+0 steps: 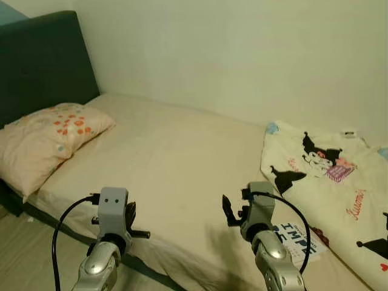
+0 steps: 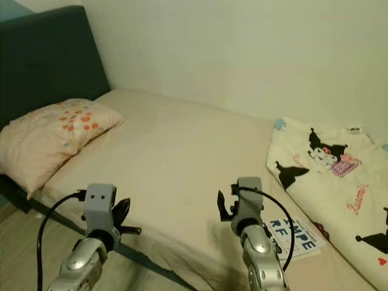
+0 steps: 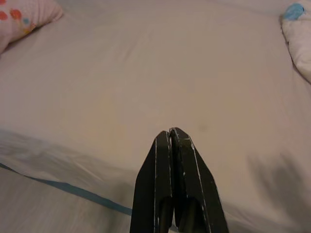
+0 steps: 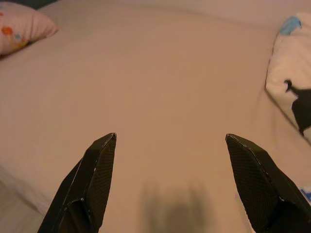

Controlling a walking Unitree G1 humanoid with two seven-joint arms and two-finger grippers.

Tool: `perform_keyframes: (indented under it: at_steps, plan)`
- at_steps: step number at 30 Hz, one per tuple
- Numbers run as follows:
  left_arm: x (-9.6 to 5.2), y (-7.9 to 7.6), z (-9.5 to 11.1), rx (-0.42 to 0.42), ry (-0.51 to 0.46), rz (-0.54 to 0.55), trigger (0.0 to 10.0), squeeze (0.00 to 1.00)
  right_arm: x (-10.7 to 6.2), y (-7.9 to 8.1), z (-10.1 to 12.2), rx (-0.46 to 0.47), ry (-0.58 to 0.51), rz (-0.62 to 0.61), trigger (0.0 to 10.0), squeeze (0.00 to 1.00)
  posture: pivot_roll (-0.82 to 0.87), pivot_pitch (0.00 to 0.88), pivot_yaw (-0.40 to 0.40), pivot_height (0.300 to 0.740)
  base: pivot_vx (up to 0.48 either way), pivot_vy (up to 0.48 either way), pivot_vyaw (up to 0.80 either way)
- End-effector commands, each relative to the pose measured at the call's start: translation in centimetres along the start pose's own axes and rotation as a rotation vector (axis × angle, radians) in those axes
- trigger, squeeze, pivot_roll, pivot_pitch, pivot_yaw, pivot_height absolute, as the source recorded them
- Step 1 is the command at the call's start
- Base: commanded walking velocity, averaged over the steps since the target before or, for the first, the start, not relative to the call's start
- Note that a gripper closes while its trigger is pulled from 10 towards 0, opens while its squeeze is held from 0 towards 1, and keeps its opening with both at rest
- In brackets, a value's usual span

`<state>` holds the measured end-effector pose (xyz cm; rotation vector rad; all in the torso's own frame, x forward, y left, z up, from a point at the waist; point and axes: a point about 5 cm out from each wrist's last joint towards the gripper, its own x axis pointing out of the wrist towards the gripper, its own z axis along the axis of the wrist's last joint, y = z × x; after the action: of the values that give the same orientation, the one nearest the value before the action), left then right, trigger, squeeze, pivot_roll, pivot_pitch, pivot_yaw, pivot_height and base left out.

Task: Clean up the room

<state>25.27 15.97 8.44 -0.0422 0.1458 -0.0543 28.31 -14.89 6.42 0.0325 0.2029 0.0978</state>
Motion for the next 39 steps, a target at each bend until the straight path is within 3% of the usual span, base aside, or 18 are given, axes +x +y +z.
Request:
perform_keyframes:
  at_steps: [1, 25, 39]
  plan:
    - [-0.14, 0.04, -0.60, -0.016, 0.027, 0.010, 10.0, 0.00, -0.30, -0.19, -0.46, 0.014, 0.021, -0.010, 10.0, 0.00, -0.04, 0.071, -0.003, 0.616, 0.000, 0.000, 0.00]
    - [0.01, -0.11, -0.50, -0.003, 0.027, -0.011, 10.0, 0.00, -0.64, -0.18, -0.58, 0.078, 0.020, -0.009, 10.0, 0.00, -0.04, 0.075, 0.003, 0.611, 0.000, 0.000, 0.00]
    - [-0.02, -0.04, -0.52, -0.002, 0.027, -0.013, 10.0, 0.00, -0.66, -0.01, -0.47, 0.077, 0.017, 0.003, 10.0, 0.00, -0.04, 0.074, 0.004, 0.656, 0.000, 0.000, 0.00]
